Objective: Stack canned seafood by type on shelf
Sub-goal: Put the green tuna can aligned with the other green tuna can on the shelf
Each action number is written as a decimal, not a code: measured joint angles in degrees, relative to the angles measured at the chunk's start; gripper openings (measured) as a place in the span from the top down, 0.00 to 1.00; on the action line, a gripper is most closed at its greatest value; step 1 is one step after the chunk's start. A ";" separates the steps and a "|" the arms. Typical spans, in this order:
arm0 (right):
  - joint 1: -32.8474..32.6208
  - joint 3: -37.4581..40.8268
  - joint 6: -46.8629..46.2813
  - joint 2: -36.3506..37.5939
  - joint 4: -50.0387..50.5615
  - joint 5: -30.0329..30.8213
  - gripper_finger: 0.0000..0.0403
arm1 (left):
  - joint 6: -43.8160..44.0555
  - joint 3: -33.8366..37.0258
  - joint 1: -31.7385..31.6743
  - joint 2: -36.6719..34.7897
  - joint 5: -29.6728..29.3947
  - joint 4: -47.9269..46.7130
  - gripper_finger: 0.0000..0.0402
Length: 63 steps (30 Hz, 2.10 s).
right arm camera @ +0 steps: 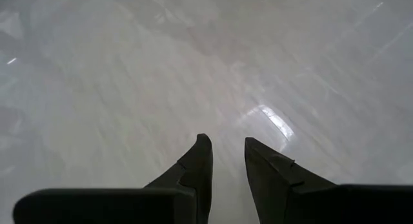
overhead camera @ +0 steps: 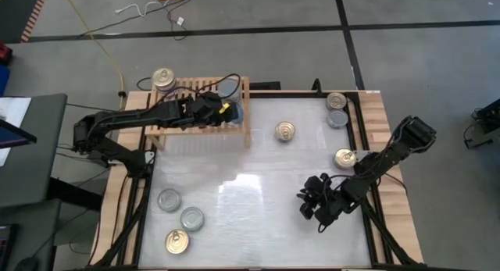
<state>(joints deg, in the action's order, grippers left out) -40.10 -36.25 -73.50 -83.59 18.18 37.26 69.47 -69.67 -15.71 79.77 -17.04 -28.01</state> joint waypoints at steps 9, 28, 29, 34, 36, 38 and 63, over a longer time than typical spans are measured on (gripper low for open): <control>0.00 0.00 0.00 0.00 -0.53 0.00 0.71 | -4.77 0.00 0.05 0.00 0.18 0.11 0.63; 0.00 0.00 0.05 0.02 -0.66 0.00 0.71 | -8.39 0.00 0.44 -0.02 -4.50 -0.17 0.50; 0.00 0.00 0.05 0.02 -0.66 0.00 0.71 | -8.29 0.00 0.44 -0.02 -4.48 -0.17 0.48; 0.00 0.00 0.05 0.02 -0.66 0.00 0.71 | -7.51 0.00 0.46 -0.02 -4.45 -0.41 0.39; 0.00 0.00 0.07 0.02 -0.66 0.00 0.71 | -5.91 0.02 0.46 -0.02 -4.43 -1.35 0.38; 0.00 0.00 0.05 0.02 -0.66 0.00 0.71 | -4.08 0.02 0.46 -0.02 -4.39 -2.10 0.38; 0.00 0.00 0.02 0.02 -0.68 -0.02 0.71 | -2.17 -5.81 0.46 -0.09 4.83 -15.23 0.37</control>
<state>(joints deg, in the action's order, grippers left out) -40.10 -36.25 -73.47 -83.57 17.50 37.23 67.31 -75.48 -15.25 79.68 -12.21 -43.25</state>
